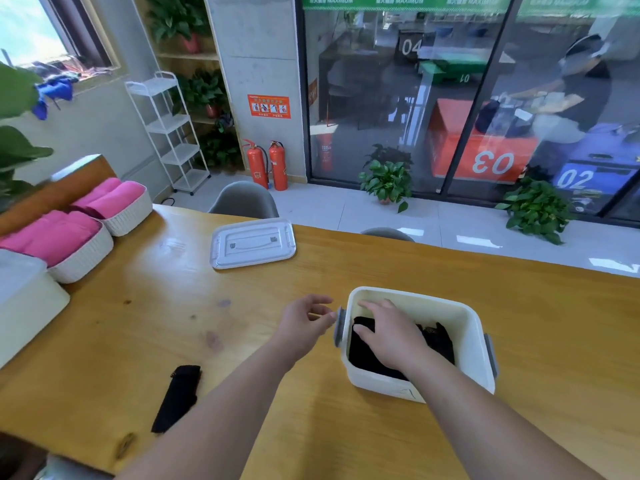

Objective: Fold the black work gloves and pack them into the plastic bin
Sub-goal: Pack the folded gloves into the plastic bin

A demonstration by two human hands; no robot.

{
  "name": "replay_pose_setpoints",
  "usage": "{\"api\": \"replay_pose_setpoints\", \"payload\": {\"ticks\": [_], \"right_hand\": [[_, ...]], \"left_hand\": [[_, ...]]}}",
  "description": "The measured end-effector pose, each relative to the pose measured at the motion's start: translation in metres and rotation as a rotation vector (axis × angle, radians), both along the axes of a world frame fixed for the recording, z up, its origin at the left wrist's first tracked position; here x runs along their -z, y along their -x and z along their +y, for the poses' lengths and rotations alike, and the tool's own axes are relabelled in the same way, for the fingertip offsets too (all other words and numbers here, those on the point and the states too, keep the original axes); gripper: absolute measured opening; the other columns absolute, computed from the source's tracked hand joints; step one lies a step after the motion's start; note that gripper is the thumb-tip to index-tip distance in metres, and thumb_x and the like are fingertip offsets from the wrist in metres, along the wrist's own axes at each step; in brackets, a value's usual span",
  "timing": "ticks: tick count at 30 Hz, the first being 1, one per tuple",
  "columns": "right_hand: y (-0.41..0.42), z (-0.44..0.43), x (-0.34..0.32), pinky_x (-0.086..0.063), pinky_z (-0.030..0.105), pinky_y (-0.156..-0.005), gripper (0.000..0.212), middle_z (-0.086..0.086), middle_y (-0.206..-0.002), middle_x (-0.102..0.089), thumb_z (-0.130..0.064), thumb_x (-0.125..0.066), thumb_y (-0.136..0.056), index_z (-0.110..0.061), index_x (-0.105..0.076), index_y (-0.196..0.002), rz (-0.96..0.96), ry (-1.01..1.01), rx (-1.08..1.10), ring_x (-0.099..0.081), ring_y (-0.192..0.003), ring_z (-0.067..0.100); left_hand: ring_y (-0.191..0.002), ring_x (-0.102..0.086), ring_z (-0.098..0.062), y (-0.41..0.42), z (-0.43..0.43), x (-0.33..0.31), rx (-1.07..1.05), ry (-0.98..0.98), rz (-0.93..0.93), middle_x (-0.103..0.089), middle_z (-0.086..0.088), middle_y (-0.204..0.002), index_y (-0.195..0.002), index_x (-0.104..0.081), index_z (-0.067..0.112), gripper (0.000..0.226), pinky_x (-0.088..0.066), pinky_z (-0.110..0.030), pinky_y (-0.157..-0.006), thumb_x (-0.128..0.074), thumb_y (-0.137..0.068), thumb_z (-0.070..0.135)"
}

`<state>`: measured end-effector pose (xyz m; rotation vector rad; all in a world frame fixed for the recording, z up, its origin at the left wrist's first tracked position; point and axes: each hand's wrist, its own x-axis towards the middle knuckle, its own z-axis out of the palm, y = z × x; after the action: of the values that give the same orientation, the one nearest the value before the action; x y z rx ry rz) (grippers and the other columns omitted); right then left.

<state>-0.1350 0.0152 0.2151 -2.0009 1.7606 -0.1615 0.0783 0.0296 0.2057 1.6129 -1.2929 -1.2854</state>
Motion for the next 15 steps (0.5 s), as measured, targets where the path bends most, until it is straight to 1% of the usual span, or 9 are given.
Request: {"api": "replay_pose_setpoints", "payload": {"ticks": [3,5,9,12,15], "right_hand": [[-0.028,-0.002,-0.006,-0.051,0.041,-0.102,0.057,-0.008,-0.160,-0.040,-0.052,-0.055,-0.106,-0.042,-0.038,-0.160,-0.041,0.010,-0.065,-0.048,-0.141,0.020],[-0.047,-0.004,-0.008,-0.050,0.040,-0.103,0.058,-0.009,-0.159,-0.041,-0.052,-0.057,-0.105,-0.041,-0.040,-0.159,-0.071,0.013,-0.106,-0.048,-0.140,0.019],[-0.088,-0.003,-0.007,-0.046,0.041,-0.110,0.059,-0.008,-0.158,-0.043,-0.055,-0.058,-0.103,-0.040,-0.043,-0.158,-0.081,0.008,-0.202,-0.046,-0.142,0.020],[-0.118,0.000,-0.005,-0.043,0.040,-0.112,0.059,-0.009,-0.158,-0.043,-0.057,-0.058,-0.102,-0.040,-0.044,-0.157,-0.058,-0.010,-0.276,-0.044,-0.144,0.019],[-0.144,0.005,0.003,-0.044,0.039,-0.111,0.061,-0.007,-0.156,-0.044,-0.059,-0.059,-0.102,-0.038,-0.044,-0.157,-0.038,-0.043,-0.348,-0.044,-0.144,0.021]], "left_hand": [[-0.092,-0.076,-0.015,-0.030,0.013,0.010,-0.075,-0.003,-0.051,-0.077,0.014,-0.097,-0.116,-0.073,0.039,0.032,-0.063,-0.050,-0.091,-0.080,-0.086,0.043],[-0.092,-0.075,-0.014,-0.051,0.022,0.018,-0.125,-0.007,-0.073,-0.077,0.014,-0.097,-0.114,-0.073,0.040,0.033,-0.063,-0.051,-0.091,-0.080,-0.083,0.047],[-0.093,-0.072,-0.009,-0.088,0.045,0.027,-0.200,-0.043,-0.132,-0.076,0.015,-0.102,-0.117,-0.070,0.041,0.027,-0.063,-0.043,-0.088,-0.079,-0.091,0.043],[-0.097,-0.071,-0.004,-0.114,0.064,0.033,-0.237,-0.070,-0.174,-0.074,0.015,-0.108,-0.122,-0.068,0.039,0.029,-0.062,-0.037,-0.087,-0.077,-0.095,0.044],[-0.097,-0.069,0.002,-0.137,0.084,0.039,-0.277,-0.099,-0.223,-0.072,0.017,-0.110,-0.123,-0.065,0.040,0.030,-0.054,-0.023,-0.075,-0.075,-0.096,0.046]]}}
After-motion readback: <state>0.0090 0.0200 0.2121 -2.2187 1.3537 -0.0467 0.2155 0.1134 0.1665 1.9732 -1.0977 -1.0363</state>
